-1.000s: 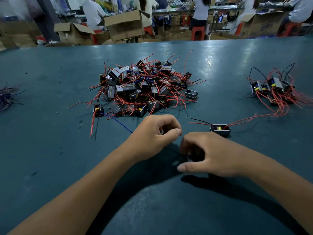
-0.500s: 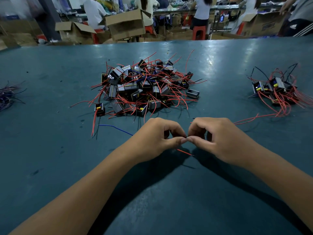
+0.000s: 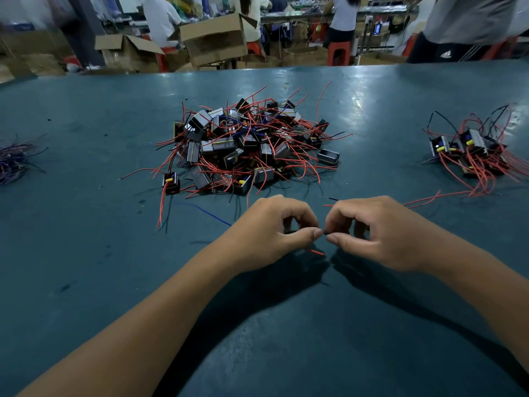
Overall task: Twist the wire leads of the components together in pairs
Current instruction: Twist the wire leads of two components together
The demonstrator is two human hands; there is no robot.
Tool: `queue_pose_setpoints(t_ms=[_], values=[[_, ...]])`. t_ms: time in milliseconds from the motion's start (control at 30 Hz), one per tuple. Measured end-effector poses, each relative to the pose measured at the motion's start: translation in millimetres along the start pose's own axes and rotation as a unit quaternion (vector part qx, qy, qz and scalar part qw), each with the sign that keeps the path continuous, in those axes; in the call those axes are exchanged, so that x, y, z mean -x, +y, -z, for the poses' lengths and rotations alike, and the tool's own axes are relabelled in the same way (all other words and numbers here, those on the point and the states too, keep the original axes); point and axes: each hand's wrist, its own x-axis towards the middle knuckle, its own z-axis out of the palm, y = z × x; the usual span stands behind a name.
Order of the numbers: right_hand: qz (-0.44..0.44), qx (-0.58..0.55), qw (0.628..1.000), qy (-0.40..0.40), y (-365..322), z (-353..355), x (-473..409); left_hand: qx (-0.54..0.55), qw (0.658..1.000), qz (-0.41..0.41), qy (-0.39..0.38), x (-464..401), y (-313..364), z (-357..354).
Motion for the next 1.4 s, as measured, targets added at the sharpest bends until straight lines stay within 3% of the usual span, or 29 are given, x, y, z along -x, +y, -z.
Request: queue_pose_setpoints(t_ms=[1000, 1133, 1233, 1400], values=[[0.002, 0.078, 0.993, 0.086, -10, -8, -1, 0.019, 1.0, 0.013, 0.011, -3, 1, -7], [-0.098, -0.069, 0.987, 0.107, -7, -11, -3, 0.013, 1.0, 0.008, 0.02, -3, 4, -7], [-0.177, -0.207, 0.958, 0.087, -3, -12, -4, 0.01, 1.0, 0.008, 0.021, -3, 6, -7], [-0.098, -0.034, 0.991, 0.08, -8, -8, -1, 0.009, 1.0, 0.016, 0.014, -2, 6, -9]])
